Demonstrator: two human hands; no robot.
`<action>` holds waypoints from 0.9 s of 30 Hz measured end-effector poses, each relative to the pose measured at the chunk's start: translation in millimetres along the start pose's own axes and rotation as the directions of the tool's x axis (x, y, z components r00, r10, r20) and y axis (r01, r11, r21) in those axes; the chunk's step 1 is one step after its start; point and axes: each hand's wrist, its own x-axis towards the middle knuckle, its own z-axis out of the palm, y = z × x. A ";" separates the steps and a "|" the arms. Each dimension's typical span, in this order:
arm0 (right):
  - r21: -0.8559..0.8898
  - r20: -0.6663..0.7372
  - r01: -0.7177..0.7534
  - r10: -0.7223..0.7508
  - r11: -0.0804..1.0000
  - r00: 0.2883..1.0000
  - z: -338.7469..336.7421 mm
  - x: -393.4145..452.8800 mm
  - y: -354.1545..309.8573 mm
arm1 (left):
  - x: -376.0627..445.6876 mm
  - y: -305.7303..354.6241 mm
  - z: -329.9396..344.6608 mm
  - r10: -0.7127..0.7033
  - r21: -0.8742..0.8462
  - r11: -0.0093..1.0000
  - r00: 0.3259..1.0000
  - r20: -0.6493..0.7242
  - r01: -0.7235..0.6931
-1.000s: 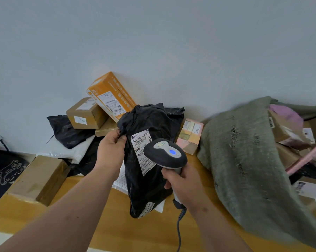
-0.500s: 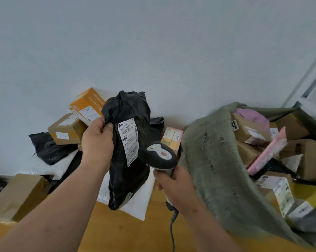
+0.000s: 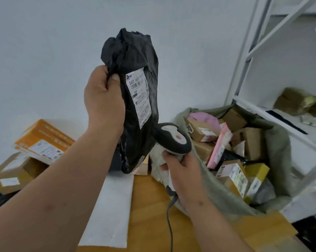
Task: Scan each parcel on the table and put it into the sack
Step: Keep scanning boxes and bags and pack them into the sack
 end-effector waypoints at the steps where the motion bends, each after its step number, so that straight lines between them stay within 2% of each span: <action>1: 0.031 -0.038 0.025 -0.023 0.999 0.999 -4.8 0.6 -5.5 | 1.1 9.3 9.3 0.034 -0.034 0.999 0.999 0.020 -0.033; 5: 0.091 -0.165 0.138 -0.122 0.986 0.979 -31.8 7.4 -28.2 | 4.0 50.4 48.3 0.174 -0.206 0.966 0.982 0.073 -0.156; 8: 0.113 -0.246 0.210 -0.177 0.971 0.953 -55.2 19.2 -40.4 | 6.0 78.2 80.3 0.175 -0.388 0.911 0.983 0.051 -0.142; 11: 0.105 -0.304 0.233 -0.192 0.967 0.933 -84.8 30.7 -51.1 | 4.7 91.9 115.6 0.032 -0.500 0.866 0.999 0.040 -0.007; 13: 0.080 -0.326 0.238 -0.201 0.968 0.924 -110.1 38.3 -54.0 | 4.3 82.0 142.2 -0.111 -0.488 0.868 0.994 -0.012 0.091; 16: 0.031 -0.312 0.215 -0.194 0.976 0.930 -144.6 49.4 -53.5 | -8.8 47.5 181.7 -0.330 -0.413 0.871 0.940 -0.087 0.268; 18: 0.010 -0.282 0.167 -0.157 0.986 0.947 -162.9 58.8 -44.4 | -25.4 9.5 205.6 -0.461 -0.255 0.863 0.886 -0.043 0.437; 19: -0.009 -0.265 0.127 -0.125 0.992 0.956 -169.5 63.2 -38.3 | -34.8 -11.0 214.6 -0.530 -0.154 0.836 0.848 0.024 0.527; 22: -0.119 -0.198 -0.037 0.013 0.992 0.980 -185.8 76.0 -16.4 | -60.9 -52.4 228.5 -0.738 0.077 0.668 0.646 0.194 0.740; 23: -0.156 -0.182 -0.094 0.065 0.983 0.981 -190.7 79.1 -11.2 | -67.7 -60.5 230.2 -0.749 0.151 0.659 0.625 0.219 0.737; 24: -0.189 -0.166 -0.147 0.116 0.971 0.979 -194.7 81.2 -8.4 | -73.7 -65.4 230.5 -0.739 0.226 0.674 0.632 0.236 0.704; 27: -0.190 -0.131 -0.250 0.228 0.949 0.965 -201.6 85.3 -3.2 | -83.8 -69.0 227.4 -0.646 0.345 0.758 0.710 0.280 0.554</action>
